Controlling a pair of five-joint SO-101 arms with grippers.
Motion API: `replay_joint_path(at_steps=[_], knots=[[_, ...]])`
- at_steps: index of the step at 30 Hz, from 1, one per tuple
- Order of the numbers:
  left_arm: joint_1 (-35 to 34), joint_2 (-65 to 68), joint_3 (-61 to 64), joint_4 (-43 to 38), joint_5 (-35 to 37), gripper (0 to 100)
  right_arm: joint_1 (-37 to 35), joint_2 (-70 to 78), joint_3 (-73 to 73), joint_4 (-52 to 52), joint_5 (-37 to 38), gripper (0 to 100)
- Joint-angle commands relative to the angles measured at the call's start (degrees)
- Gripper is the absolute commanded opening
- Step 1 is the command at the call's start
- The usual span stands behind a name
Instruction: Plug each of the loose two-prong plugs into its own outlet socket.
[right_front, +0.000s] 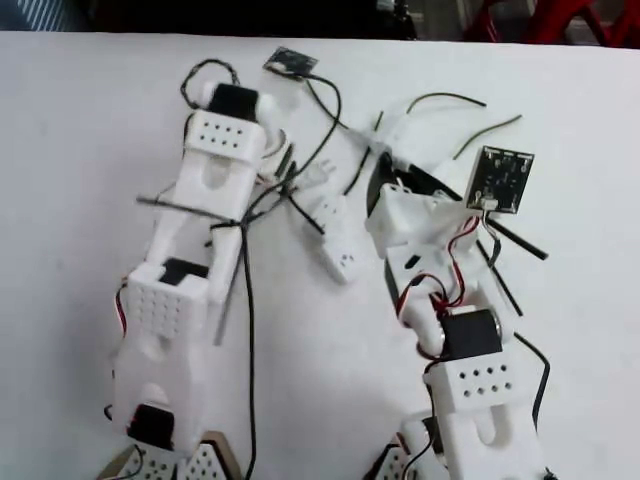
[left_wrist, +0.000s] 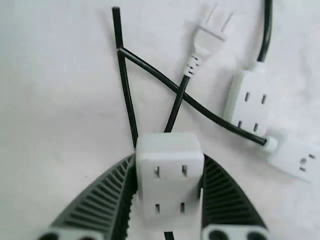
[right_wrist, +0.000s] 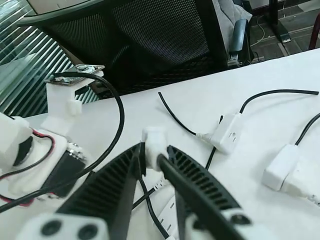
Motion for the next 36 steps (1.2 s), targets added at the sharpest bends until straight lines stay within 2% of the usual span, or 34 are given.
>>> replay_joint_path(at_steps=[1, 5, 12, 17, 21, 25, 27, 34, 36], knots=[[1.01, -2.77, -2.64, 3.43, -10.29, 5, 0.40, -0.92, -0.26, -0.84, 0.00, 1.7], [2.95, -8.48, 6.68, 3.43, -13.98, 5, 0.40, -0.92, -0.26, -0.84, 0.00, 1.7], [6.46, -26.24, 31.30, 0.62, -18.64, 5, 0.40, -0.92, -0.18, -0.84, 0.00, 1.7], [6.02, -35.65, 52.31, -12.13, -21.63, 6, 0.40, -0.92, -0.18, -0.75, 0.00, 1.7], [5.93, -38.73, 65.76, -22.59, -22.15, 15, 0.40, -0.92, -0.18, -0.66, 0.09, 1.7], [3.91, -39.78, 68.92, -25.41, -21.98, 29, 0.40, -0.84, -0.18, -0.66, 0.09, 1.7], [2.42, -40.13, 68.66, -25.49, -21.36, 33, 0.40, -0.84, -0.18, -0.66, 0.09, 1.7], [-1.36, -46.81, 65.14, -20.92, -21.36, 33, 0.40, -0.84, -0.18, -0.66, 0.18, 1.7], [-2.24, -50.77, 64.44, -18.73, -21.01, 33, -0.13, -0.84, -0.09, -0.57, 2.46, 1.7]])
